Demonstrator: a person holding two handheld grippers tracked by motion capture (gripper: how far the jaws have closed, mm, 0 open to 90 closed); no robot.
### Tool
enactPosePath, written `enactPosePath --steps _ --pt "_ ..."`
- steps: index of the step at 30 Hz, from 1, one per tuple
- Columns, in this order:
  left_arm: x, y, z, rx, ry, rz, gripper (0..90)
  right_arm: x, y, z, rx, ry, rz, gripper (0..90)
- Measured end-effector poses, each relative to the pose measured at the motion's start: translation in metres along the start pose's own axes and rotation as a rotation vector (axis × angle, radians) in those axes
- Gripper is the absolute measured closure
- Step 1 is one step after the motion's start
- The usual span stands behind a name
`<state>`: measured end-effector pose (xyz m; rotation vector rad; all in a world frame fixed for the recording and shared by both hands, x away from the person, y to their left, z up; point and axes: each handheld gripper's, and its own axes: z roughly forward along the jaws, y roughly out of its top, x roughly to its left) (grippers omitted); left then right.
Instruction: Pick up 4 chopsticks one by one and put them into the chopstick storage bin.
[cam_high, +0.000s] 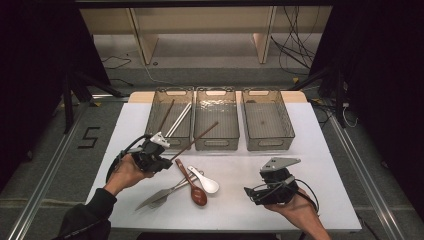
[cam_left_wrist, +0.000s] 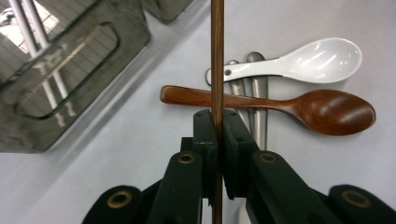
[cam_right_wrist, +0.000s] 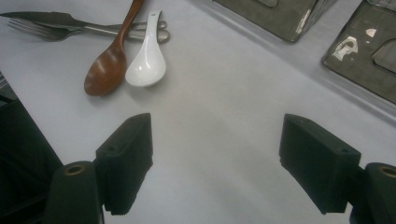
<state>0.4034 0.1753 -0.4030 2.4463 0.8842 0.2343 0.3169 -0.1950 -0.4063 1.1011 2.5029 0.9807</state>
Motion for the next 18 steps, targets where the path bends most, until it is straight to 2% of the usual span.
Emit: enactPosePath --steps 9,18 --pt "0.022 0.010 -0.007 -0.045 0.032 -0.060 85.1 -0.001 -0.008 -0.001 -0.002 -0.001 0.012 26.4" --pt "0.047 0.030 -0.011 -0.066 0.070 -0.108 85.1 0.001 -0.008 0.001 0.008 0.008 0.004 26.4"
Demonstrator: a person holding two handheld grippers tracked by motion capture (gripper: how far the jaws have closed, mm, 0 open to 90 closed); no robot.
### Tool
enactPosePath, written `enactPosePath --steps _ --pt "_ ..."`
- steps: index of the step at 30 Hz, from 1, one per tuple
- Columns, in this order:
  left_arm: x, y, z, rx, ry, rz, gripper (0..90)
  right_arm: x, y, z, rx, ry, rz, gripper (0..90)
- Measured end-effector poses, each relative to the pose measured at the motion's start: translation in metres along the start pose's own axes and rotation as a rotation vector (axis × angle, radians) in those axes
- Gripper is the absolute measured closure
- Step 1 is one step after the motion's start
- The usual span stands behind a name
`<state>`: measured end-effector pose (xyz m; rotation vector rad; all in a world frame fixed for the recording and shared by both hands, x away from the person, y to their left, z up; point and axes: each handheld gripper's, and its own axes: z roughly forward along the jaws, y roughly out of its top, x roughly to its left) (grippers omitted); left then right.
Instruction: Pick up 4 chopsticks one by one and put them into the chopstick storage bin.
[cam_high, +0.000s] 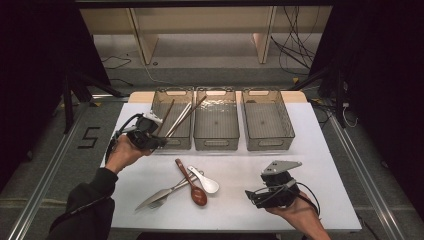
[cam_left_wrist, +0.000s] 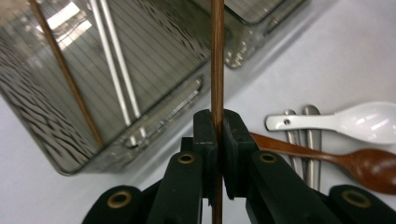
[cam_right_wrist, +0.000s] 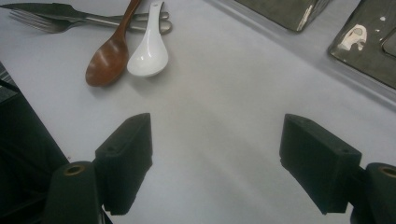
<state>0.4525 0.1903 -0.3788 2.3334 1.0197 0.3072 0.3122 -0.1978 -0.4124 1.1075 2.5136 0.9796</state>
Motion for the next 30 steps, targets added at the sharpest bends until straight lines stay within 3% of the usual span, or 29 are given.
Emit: enactPosePath --steps 14,30 --pt "0.023 0.023 0.006 -0.028 0.056 -0.056 85.1 0.001 0.000 0.000 -0.001 0.002 -0.003 26.1" --pt "0.048 0.035 0.030 -0.035 0.109 -0.142 85.0 0.003 0.000 0.002 0.011 0.014 -0.012 25.9"
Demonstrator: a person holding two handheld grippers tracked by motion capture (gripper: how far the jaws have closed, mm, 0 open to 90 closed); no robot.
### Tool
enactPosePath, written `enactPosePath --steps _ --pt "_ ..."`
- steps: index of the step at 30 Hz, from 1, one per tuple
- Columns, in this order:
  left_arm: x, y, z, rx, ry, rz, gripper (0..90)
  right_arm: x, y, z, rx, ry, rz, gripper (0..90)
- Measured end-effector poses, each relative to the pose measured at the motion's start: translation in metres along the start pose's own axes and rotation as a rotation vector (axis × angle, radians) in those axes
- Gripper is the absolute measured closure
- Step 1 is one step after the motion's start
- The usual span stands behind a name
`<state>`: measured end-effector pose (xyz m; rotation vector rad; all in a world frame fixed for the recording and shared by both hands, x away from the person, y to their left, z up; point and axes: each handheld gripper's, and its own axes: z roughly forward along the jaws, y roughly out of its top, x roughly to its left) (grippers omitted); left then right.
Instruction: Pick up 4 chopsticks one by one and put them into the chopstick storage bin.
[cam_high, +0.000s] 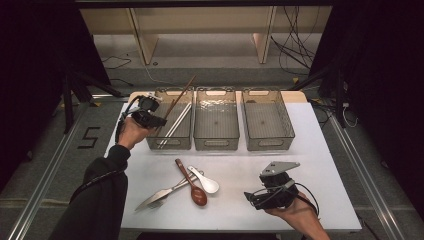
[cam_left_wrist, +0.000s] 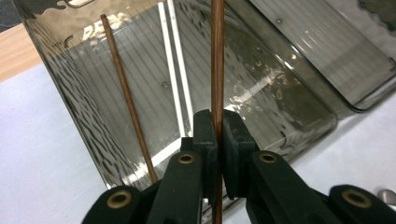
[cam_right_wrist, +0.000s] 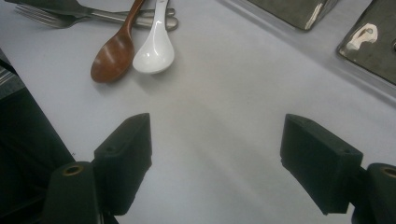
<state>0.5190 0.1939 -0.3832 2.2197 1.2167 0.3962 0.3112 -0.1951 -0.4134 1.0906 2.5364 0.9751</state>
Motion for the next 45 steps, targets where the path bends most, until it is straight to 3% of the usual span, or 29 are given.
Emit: enactPosePath --steps 8,18,21,25,28,32,41,45 --pt "0.009 -0.004 0.010 0.006 0.030 -0.040 84.9 0.001 0.000 0.000 0.006 0.002 -0.004 25.9" --pt "0.014 -0.010 0.021 0.018 0.039 -0.063 84.0 0.001 0.000 0.001 0.011 0.009 -0.009 26.1" --pt "0.015 -0.011 0.019 0.008 0.030 -0.090 75.6 0.001 0.000 0.001 0.013 0.011 -0.009 26.2" --pt "0.008 -0.011 0.007 -0.001 0.026 -0.046 63.6 0.001 0.000 0.001 0.012 0.010 -0.005 26.2" --pt "0.001 -0.011 -0.003 0.003 -0.020 -0.036 54.5 0.001 0.000 0.001 0.015 0.011 -0.005 26.3" --pt "-0.013 -0.017 -0.017 -0.005 -0.046 0.026 42.4 0.002 0.000 0.001 0.015 0.011 -0.006 26.2" --pt "-0.048 -0.033 -0.031 -0.060 -0.147 0.083 31.5 0.002 0.000 0.002 0.017 0.008 -0.002 26.3" --pt "-0.062 -0.037 -0.028 -0.059 -0.153 0.144 31.2 0.002 0.000 0.002 0.015 0.009 -0.001 26.3"
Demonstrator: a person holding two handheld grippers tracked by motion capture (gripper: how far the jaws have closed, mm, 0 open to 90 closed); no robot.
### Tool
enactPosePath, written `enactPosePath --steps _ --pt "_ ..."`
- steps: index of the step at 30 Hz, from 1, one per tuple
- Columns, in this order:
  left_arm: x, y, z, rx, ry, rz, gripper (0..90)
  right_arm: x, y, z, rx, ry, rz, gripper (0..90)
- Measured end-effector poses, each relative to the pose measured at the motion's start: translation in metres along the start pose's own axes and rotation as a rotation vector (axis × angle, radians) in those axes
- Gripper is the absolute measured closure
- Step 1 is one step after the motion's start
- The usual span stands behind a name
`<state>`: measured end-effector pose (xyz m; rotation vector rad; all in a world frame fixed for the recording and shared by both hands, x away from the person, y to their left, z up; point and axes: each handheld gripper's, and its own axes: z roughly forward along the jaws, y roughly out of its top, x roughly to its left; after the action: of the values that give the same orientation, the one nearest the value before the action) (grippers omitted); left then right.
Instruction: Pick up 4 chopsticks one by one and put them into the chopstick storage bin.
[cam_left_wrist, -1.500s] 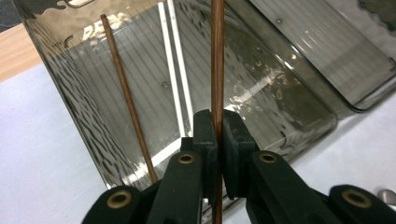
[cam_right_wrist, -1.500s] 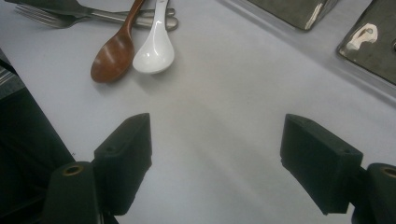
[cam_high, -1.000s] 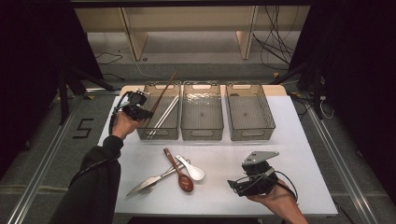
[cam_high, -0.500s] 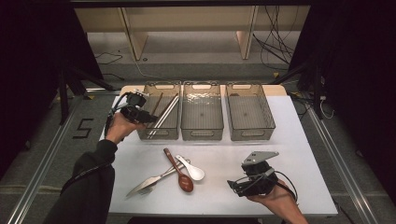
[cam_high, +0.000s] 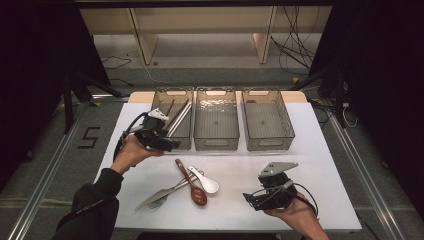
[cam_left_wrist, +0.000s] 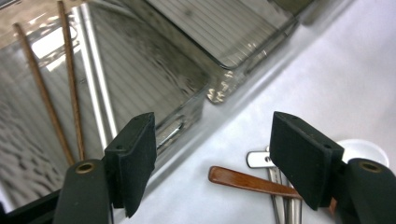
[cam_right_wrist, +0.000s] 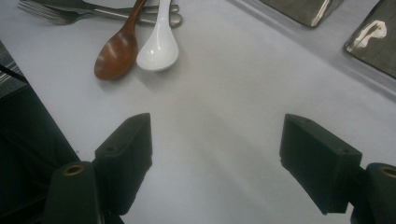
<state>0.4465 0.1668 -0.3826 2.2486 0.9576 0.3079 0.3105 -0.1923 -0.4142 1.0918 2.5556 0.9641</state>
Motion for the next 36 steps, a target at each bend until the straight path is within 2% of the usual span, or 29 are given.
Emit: enactPosePath --steps 3,6,7,9,13,18,19,22,36 --pt "-0.009 -0.003 0.009 0.022 -0.025 0.031 31.4 0.000 0.000 0.001 -0.001 -0.001 -0.004 26.2" --pt "-0.015 -0.006 0.020 0.070 -0.036 0.073 40.7 0.000 0.000 0.001 0.000 0.002 -0.005 26.2" --pt "-0.016 -0.007 0.024 0.079 -0.041 0.071 43.3 0.001 0.000 0.000 0.001 0.002 -0.005 26.3" --pt "-0.017 -0.010 0.029 0.093 -0.064 0.078 54.7 0.000 0.000 0.000 0.000 0.001 -0.005 26.3" --pt "-0.020 -0.014 0.040 0.147 -0.060 0.094 72.9 -0.001 0.000 0.001 0.002 0.000 -0.005 26.3" --pt "-0.023 -0.017 0.051 0.193 -0.054 0.095 84.4 0.000 0.000 0.001 0.003 0.000 -0.006 26.2" --pt "-0.023 -0.017 0.053 0.190 -0.050 0.096 86.1 0.000 0.000 0.002 0.003 0.000 -0.008 26.2" --pt "-0.023 -0.018 0.056 0.202 -0.048 0.100 88.6 0.000 0.000 0.001 0.001 0.001 -0.009 26.3" --pt "-0.021 -0.022 0.069 0.223 -0.031 0.100 88.9 0.001 -0.001 0.002 0.007 0.004 -0.006 26.3"
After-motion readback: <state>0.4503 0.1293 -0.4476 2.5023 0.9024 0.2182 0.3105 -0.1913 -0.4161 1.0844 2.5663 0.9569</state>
